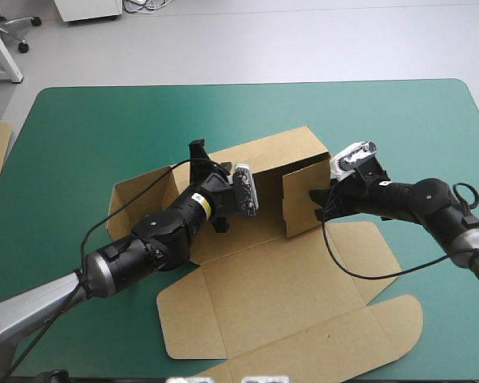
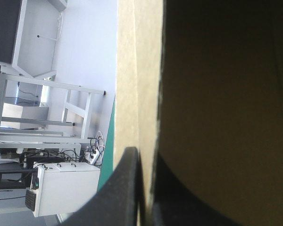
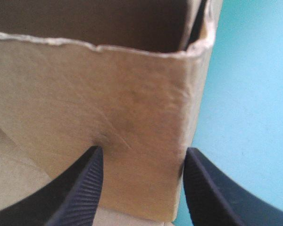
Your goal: Fold the box
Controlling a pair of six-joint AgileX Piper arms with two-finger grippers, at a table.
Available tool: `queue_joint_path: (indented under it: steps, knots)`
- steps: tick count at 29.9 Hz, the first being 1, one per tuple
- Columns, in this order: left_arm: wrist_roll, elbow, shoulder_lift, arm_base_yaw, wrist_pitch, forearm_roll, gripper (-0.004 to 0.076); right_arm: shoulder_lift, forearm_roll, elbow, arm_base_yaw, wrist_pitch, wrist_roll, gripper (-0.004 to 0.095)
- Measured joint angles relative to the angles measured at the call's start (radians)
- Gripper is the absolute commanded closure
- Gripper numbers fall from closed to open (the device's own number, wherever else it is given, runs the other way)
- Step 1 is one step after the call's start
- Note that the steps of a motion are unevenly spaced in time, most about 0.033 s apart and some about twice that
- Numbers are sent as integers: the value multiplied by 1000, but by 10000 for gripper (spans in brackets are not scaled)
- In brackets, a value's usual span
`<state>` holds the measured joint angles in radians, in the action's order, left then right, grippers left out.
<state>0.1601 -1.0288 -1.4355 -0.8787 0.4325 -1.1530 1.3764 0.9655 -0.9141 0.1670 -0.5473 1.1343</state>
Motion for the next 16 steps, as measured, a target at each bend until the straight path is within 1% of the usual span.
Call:
queue_joint_path:
  steps: [5, 10, 16]
  knots:
    - [0, 0, 0, 0, 0, 0, 738, 0, 28, 1, 1, 41, 27, 427]
    - [0, 0, -1, 0, 0, -1, 738, 0, 120, 1, 1, 78, 123, 427]
    - [0, 0, -1, 0, 0, -3, 738, 0, 135, 2, 1, 97, 146, 427]
